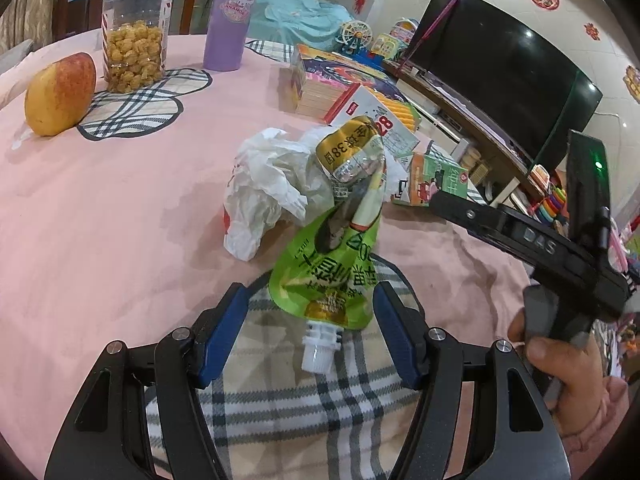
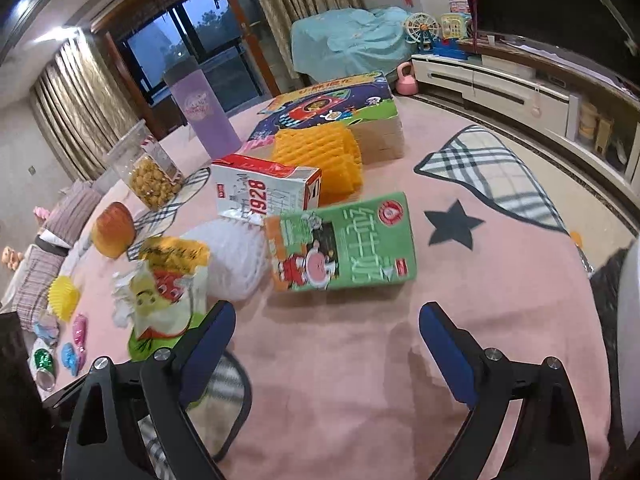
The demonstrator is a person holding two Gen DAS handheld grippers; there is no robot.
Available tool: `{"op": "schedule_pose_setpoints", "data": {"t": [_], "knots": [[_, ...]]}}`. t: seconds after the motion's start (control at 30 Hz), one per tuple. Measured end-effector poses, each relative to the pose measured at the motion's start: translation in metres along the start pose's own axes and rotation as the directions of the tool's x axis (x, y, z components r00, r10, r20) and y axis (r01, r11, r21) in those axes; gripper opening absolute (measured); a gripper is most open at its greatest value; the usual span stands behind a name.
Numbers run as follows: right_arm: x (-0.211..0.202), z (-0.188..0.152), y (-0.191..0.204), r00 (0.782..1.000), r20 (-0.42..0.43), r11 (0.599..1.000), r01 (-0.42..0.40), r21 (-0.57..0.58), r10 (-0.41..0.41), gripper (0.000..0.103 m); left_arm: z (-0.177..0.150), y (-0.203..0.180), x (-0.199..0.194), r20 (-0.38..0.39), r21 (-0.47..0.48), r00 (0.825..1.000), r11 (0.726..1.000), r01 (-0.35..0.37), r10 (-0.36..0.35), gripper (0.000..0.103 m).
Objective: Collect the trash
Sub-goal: 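Grasp the green spout pouch with the left tool while the right tool grasps the green milk carton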
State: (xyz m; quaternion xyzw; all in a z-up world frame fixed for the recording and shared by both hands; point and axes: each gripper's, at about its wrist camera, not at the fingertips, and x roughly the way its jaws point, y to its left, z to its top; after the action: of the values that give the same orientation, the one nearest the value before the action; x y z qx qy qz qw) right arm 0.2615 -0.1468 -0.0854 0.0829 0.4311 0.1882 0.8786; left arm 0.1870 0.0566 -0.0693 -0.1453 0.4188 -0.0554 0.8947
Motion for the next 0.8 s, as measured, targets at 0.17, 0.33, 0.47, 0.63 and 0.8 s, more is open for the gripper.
{"op": "schedule_pose_setpoints", "data": {"t": [0.17,0.33,0.47,0.63,0.8], "knots": [[0.017,0.009,-0.001,0.999,-0.018,0.999,0.041,-0.012,-0.041,0.096,0.003,-0.003,0.007,-0.009,0.004,1.000,1.000,0.017,-0.017,0.066],[0.028,0.011,-0.002,0.998,-0.029,0.998,0.054,-0.020,-0.054,0.095,0.006,-0.012,0.013,-0.008,0.031,1.000,0.999,0.028,-0.028,0.055],[0.024,0.010,-0.004,0.999,-0.016,0.999,0.048,-0.015,-0.049,0.090,0.007,-0.013,0.014,-0.013,0.041,0.999,0.999,0.034,-0.034,0.046],[0.008,0.005,-0.012,0.999,0.012,0.999,0.040,0.011,-0.040,0.089,0.004,-0.015,0.008,0.000,0.050,0.999,0.998,0.050,-0.050,0.036],[-0.018,-0.008,-0.025,0.999,0.031,0.998,0.018,0.053,-0.020,0.083,-0.001,-0.021,0.001,0.003,0.056,0.998,0.996,0.066,-0.066,0.032]]}}
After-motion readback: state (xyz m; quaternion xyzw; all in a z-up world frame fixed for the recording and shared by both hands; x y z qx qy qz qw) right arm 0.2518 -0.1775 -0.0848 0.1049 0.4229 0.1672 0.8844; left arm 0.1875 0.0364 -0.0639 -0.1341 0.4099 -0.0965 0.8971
